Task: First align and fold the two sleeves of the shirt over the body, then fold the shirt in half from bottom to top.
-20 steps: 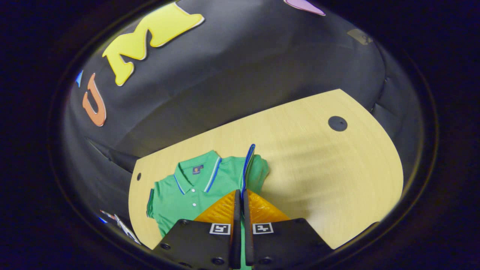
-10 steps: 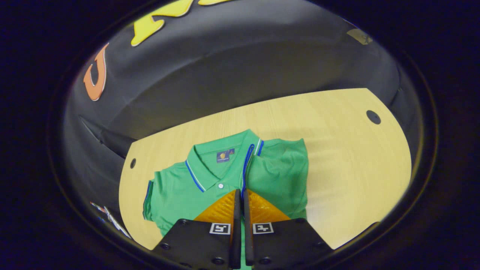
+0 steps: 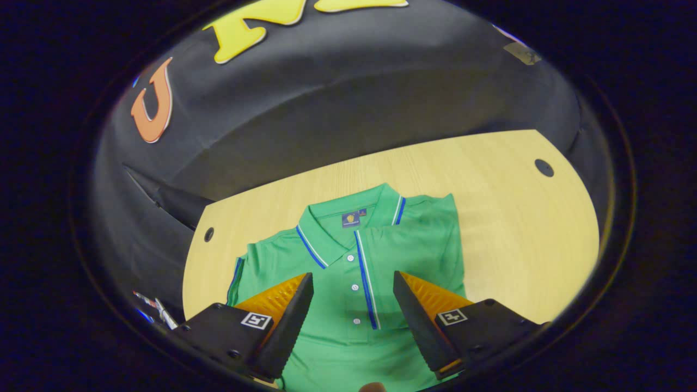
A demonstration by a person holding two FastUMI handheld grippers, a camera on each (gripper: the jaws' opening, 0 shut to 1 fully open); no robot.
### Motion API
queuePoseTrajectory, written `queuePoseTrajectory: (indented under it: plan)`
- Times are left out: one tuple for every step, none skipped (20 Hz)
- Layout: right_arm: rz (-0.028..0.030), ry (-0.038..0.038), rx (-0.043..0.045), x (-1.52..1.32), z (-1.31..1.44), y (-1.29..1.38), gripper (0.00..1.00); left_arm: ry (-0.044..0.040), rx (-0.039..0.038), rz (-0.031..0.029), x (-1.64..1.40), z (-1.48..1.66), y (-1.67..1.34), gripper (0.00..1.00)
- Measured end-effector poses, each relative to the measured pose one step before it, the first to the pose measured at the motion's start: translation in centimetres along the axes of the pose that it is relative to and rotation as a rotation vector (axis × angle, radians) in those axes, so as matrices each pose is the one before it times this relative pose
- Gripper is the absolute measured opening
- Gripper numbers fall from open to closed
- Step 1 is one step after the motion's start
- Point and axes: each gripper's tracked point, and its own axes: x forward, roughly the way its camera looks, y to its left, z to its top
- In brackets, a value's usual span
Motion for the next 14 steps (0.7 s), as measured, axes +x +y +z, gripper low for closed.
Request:
queuePoseTrajectory:
  plan:
    - [0.01271,-0.03634,-0.02439,-2.866,0.613,-0.137,0.94,-0.00612,0.00012,-0.02706,0.273,0.353,-0.507,0.99]
    - [0.00553,-0.01808,-0.0193,-1.709,0.269,-0.104,0.94,0.00054,-0.00365,-0.03415,0.354,0.163,-0.6,0.99]
    - [0.00982,-0.02259,-0.02447,-1.747,0.411,0.046,0.94,0.00015,-0.00106,-0.02255,0.355,0.261,-0.289,0.99]
    - [0.00325,-0.01178,-0.03802,-1.697,0.051,-0.19,0.94,-0.00027,-0.00068,-0.02818,0.492,0.306,-0.45,0.99]
    - [0.00686,-0.01142,-0.03728,-1.892,-0.008,-0.279,0.94,0.00219,0.00211,-0.03665,0.575,0.185,-0.487,1.0]
    - [0.02159,-0.01762,-0.01559,-1.86,0.097,0.411,0.94,0.00988,0.00396,-0.04048,0.727,0.273,-0.417,0.99]
    - [0.02417,-0.02774,-0.02276,-2.969,0.029,-0.065,0.94,0.02331,-0.00163,-0.03935,0.943,-0.033,-0.214,0.99]
    - [0.00673,-0.01993,-0.02293,-1.717,-0.03,-0.433,0.94,0.01939,-0.00476,-0.03771,1.224,0.205,-0.351,0.99]
    - [-0.00104,-0.02076,-0.02429,-1.558,0.069,-0.587,0.94,0.00876,0.00793,-0.01403,0.9,0.299,-0.056,1.0]
    - [-0.00321,-0.02159,-0.02357,-1.639,0.037,-0.649,0.94,0.00891,0.02284,-0.00911,1.137,0.189,0.062,0.99]
    - [-0.00336,-0.01672,-0.02542,-1.485,-0.003,-0.672,0.94,0.01181,0.02598,-0.01203,0.862,-0.032,-0.039,0.99]
    - [-0.01119,-0.01353,-0.02549,-1.441,-0.134,-0.759,0.94,0.00357,0.01232,-0.02091,1.124,0.353,-0.362,1.0]
    - [-0.02385,-0.01178,-0.02687,-1.254,-0.126,-1.025,0.94,0.01787,0.01481,-0.02518,1.2,0.094,-0.435,0.99]
    - [-0.04301,-0.01459,-0.04335,-1.543,-0.4,-1.614,0.94,0.02289,0.02104,-0.0223,1.556,-0.166,-0.151,0.99]
